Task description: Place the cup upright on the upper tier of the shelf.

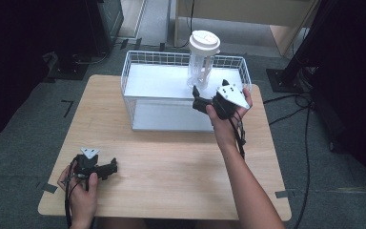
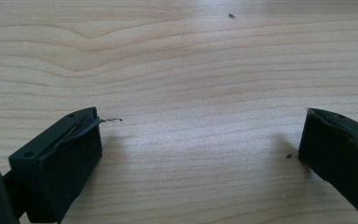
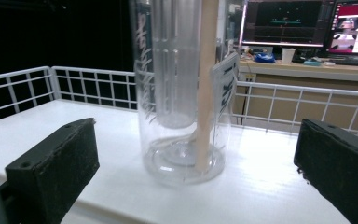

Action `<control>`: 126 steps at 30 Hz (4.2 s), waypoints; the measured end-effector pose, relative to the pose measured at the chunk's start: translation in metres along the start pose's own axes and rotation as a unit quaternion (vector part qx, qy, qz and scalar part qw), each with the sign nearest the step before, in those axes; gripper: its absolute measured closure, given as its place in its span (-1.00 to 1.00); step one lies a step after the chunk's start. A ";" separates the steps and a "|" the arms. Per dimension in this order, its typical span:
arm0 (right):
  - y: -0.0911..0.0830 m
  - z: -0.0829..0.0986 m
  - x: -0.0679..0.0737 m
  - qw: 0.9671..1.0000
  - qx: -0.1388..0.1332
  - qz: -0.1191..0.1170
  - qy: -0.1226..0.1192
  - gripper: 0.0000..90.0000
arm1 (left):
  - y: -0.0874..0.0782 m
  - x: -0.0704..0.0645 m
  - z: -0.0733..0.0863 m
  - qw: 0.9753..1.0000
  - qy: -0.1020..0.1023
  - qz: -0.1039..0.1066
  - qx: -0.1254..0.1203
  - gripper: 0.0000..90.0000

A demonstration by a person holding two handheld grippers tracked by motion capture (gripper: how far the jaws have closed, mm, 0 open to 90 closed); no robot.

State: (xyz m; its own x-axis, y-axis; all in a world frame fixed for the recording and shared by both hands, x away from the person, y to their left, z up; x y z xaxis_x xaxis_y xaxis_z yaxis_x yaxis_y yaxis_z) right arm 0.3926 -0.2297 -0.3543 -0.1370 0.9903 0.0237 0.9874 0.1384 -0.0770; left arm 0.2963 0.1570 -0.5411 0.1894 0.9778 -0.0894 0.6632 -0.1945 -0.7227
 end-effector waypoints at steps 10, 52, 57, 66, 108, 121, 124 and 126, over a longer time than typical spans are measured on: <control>-0.035 0.018 -0.006 1.000 -0.001 -0.008 -0.018 -1.00 | 0.000 0.000 0.000 1.000 0.000 0.000 0.000 -1.00; -0.127 0.123 -0.100 0.993 0.087 0.081 -0.002 -1.00 | 0.000 0.000 0.000 1.000 0.000 0.000 0.001 -1.00; -0.134 0.133 -0.109 0.991 0.099 0.093 -0.001 -1.00 | 0.000 0.000 0.000 1.000 0.000 0.000 0.001 -1.00; -0.146 0.149 -0.123 0.987 0.119 0.109 -0.004 -1.00 | 0.000 0.000 0.000 1.000 0.000 0.000 0.001 -1.00; -0.183 0.197 -0.172 0.953 0.285 0.107 -0.015 -1.00 | 0.000 0.000 0.000 1.000 0.000 0.000 0.001 -1.00; -0.182 0.204 -0.165 0.934 0.345 0.088 -0.013 -1.00 | 0.000 0.000 0.000 1.000 0.000 0.000 0.001 -1.00; -0.182 0.204 -0.165 0.935 0.344 0.091 -0.014 -1.00 | 0.000 0.000 0.000 1.000 0.000 0.000 0.001 -1.00; -0.182 0.204 -0.165 0.934 0.344 0.091 -0.013 -1.00 | 0.000 0.000 0.000 1.000 0.000 0.000 0.001 -1.00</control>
State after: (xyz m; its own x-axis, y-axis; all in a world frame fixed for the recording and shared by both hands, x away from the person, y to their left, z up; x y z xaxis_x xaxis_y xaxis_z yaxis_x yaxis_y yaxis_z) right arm 0.2195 -0.4159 -0.5477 0.0179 0.9970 -0.0758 0.7108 -0.0660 -0.7003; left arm 0.2961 0.1569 -0.5411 0.1895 0.9778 -0.0900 0.6619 -0.1949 -0.7238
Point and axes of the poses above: each handheld gripper's, and its own axes: y roughly forward along the jaws, z roughly out of its underside, x roughly to its left, the point moved 3 cm from there along y, roughly forward along the jaws, and after that the axes turned 8 degrees about z, right-handed, at the moved point
